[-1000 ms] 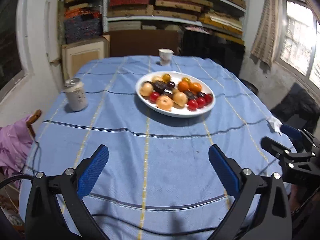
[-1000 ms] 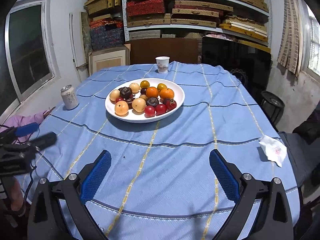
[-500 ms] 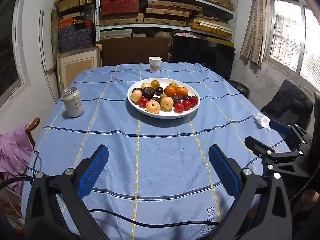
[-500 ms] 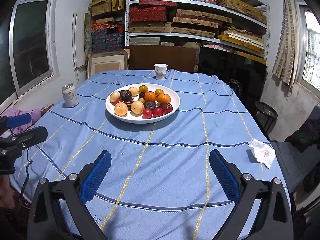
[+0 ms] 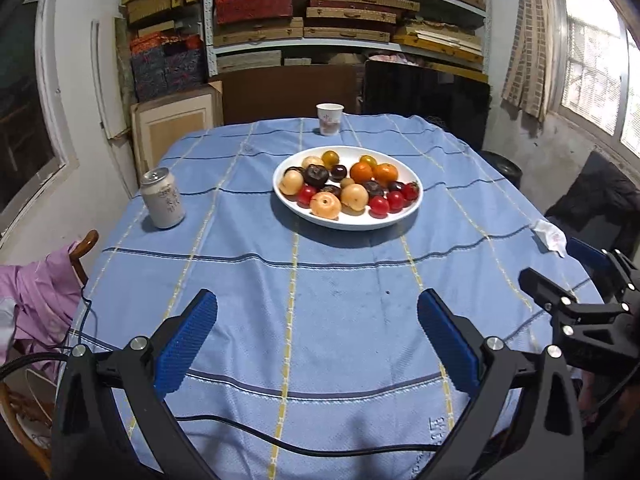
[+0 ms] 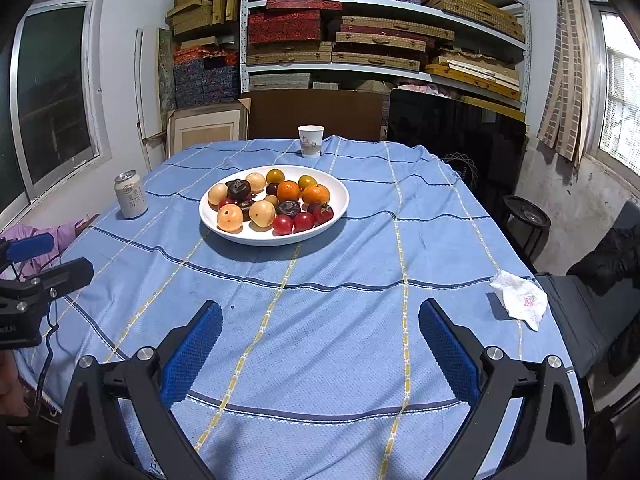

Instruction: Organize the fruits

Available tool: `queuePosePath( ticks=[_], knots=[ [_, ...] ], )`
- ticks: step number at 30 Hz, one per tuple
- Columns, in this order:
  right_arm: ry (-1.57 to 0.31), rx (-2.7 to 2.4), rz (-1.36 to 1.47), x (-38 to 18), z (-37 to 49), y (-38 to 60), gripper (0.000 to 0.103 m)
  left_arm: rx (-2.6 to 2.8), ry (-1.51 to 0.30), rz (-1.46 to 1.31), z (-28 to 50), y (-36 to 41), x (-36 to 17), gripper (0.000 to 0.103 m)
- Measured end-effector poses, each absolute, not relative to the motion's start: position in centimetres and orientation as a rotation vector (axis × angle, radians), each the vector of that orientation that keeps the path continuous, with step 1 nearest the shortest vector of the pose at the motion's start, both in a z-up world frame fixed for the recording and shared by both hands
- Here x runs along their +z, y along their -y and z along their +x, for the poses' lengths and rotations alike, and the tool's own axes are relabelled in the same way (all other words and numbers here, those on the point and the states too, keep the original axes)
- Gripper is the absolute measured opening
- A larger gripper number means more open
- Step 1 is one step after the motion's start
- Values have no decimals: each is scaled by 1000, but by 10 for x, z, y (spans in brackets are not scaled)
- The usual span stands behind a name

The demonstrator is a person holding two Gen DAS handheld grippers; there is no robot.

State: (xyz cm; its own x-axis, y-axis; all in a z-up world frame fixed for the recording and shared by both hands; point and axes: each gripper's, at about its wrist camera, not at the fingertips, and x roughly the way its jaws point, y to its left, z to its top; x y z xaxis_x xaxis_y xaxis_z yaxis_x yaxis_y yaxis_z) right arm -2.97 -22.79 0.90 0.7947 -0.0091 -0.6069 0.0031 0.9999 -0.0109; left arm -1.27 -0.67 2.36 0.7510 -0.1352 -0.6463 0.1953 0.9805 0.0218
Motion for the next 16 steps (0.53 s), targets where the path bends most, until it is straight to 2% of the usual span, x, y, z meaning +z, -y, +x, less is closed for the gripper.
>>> queuePosePath(
  ticks=[16],
  knots=[
    [-661,-12,5,7,-26,230,99,-117,-684,84,-5,-4,26,98]
  ],
)
